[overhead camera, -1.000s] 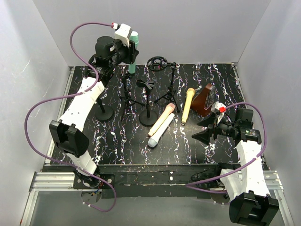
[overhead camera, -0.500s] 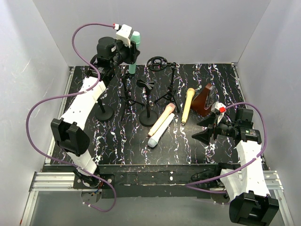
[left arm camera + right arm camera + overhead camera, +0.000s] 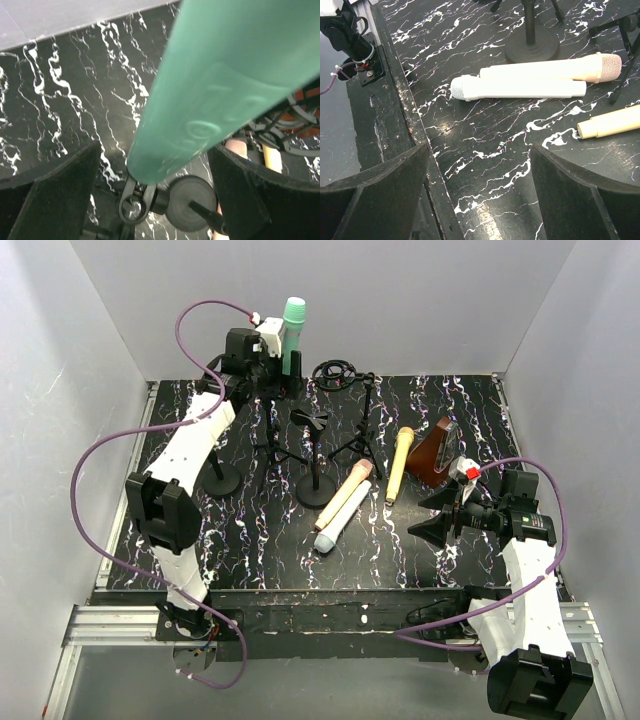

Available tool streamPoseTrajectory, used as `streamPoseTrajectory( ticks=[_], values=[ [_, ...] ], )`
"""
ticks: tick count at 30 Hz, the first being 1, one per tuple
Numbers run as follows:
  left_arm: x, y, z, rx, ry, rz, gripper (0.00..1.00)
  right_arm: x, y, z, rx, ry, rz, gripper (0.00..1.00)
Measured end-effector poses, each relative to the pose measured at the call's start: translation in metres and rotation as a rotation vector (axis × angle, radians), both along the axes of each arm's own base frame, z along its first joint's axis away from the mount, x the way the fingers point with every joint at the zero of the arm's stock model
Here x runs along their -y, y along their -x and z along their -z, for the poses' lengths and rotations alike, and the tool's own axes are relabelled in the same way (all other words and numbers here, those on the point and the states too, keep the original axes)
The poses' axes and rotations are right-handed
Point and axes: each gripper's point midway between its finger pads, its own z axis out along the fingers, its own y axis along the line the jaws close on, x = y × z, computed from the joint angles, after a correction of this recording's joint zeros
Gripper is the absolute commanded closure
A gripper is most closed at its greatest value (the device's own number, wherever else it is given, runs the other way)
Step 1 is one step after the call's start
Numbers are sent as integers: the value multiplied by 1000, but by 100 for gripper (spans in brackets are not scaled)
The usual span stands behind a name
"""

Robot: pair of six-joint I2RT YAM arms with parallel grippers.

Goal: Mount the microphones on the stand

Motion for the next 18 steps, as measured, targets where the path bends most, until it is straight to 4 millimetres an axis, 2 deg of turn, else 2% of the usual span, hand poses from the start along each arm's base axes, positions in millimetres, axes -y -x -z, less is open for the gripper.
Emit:
streamPoseTrajectory(
  ticks=[3, 6, 18],
  values=[
    [-1, 3, 5, -38, 8, -16, 5, 0, 1, 0, -1, 1, -1, 11],
    [-2, 5, -3, -34, 21, -22, 2, 0, 2, 1, -6, 1, -2, 11],
    [-14, 34, -72, 104, 65, -28, 2, 0, 2, 1, 1, 4, -5, 11]
  ],
)
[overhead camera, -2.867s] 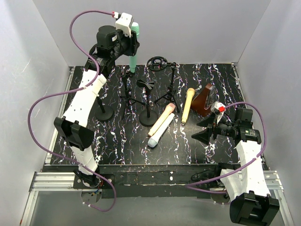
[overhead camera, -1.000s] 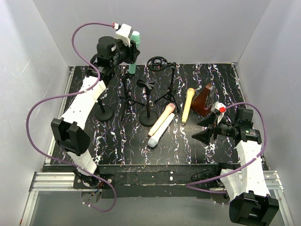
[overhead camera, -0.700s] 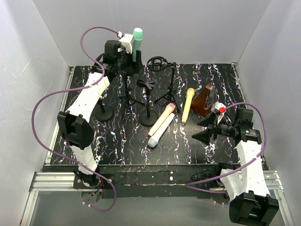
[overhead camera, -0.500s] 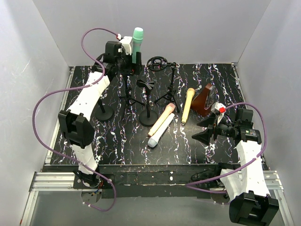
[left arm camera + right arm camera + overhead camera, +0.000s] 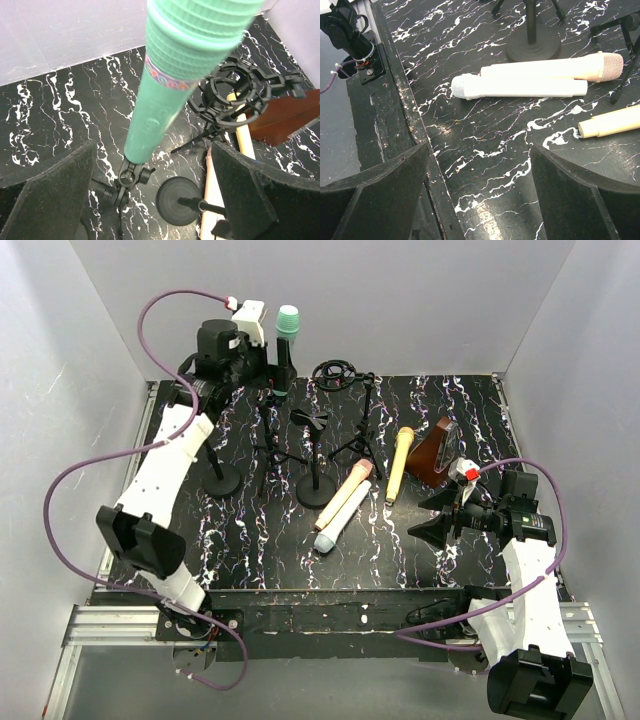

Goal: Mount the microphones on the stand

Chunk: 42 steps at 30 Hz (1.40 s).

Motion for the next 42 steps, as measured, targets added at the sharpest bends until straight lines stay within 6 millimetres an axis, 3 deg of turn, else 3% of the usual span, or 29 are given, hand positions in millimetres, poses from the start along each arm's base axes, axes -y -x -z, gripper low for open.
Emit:
streamPoseTrajectory(
  ticks=[9, 16, 20, 24, 33, 42],
  values=[
    [-22, 58, -26, 95, 24, -1, 2, 1, 0, 0, 2, 1, 2, 11],
    [-36, 105, -25, 153, 69, -4, 2, 1, 0, 0, 1, 1, 6, 11],
    [-42, 121, -18, 173, 83, -6, 2, 1, 0, 0, 1, 1, 6, 11],
    [-42, 122, 1, 156, 80, -7, 2, 1, 0, 0, 1, 1, 6, 11],
    [-39, 117, 74, 48, 37, 0, 2, 1, -1, 0, 1, 1, 7, 11],
    [-36, 92, 112, 48, -15, -2, 4, 1, -1, 0, 4, 3, 6, 11]
  ],
)
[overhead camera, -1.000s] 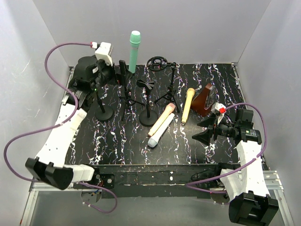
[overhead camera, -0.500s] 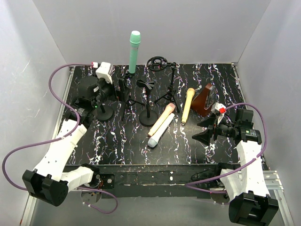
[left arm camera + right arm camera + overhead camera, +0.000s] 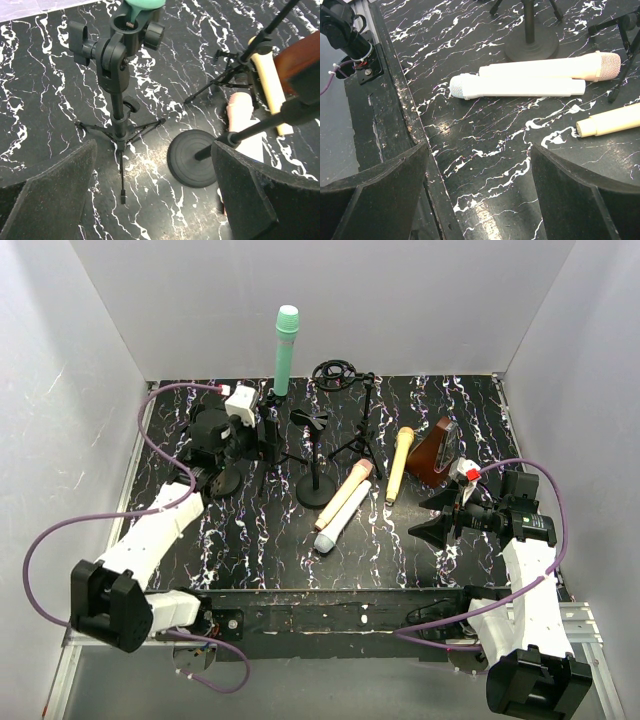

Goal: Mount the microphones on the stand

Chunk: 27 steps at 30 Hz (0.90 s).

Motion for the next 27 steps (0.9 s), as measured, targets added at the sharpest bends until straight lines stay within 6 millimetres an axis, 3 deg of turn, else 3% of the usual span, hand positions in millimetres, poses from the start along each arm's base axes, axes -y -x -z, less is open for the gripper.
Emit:
streamPoseTrajectory(
  ticks=[7, 15, 22, 27],
  values=[
    [1, -32, 30, -5, -48, -21, 18, 0, 0, 0, 2, 2, 0, 11],
    [-7, -58, 51, -5, -50, -51, 46, 1, -1, 1, 10, 7, 0, 11],
    [-3, -72, 49, 20, -45, -28, 99, 1, -1, 1, 14, 11, 0, 11],
    [2, -82, 42, 53, -76, 9, 100, 1, -1, 1, 15, 11, 0, 11]
  ],
)
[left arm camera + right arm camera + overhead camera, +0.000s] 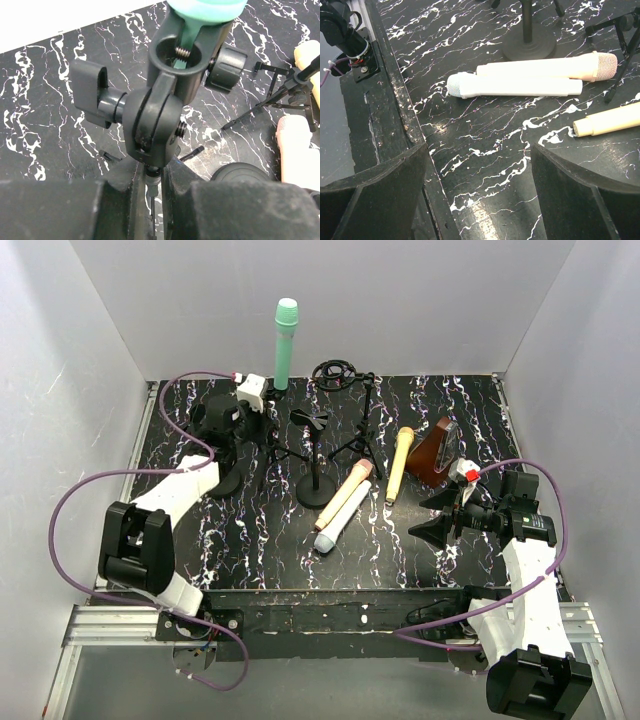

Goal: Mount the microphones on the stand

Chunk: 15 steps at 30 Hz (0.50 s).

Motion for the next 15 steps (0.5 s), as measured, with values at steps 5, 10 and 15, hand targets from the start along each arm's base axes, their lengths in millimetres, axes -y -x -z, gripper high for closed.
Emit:
streamPoseTrajectory(
  ticks=[5, 10, 15],
  values=[
    [1, -9, 1, 2, -24, 20, 100, 0, 0, 0, 0, 0, 0, 11],
    [2, -29, -18, 34, -20, 30, 100, 0, 0, 0, -1, 1, 0, 11],
    [0, -48, -55, 104, -5, 26, 100, 1, 1, 2, -7, 6, 4, 11]
  ],
)
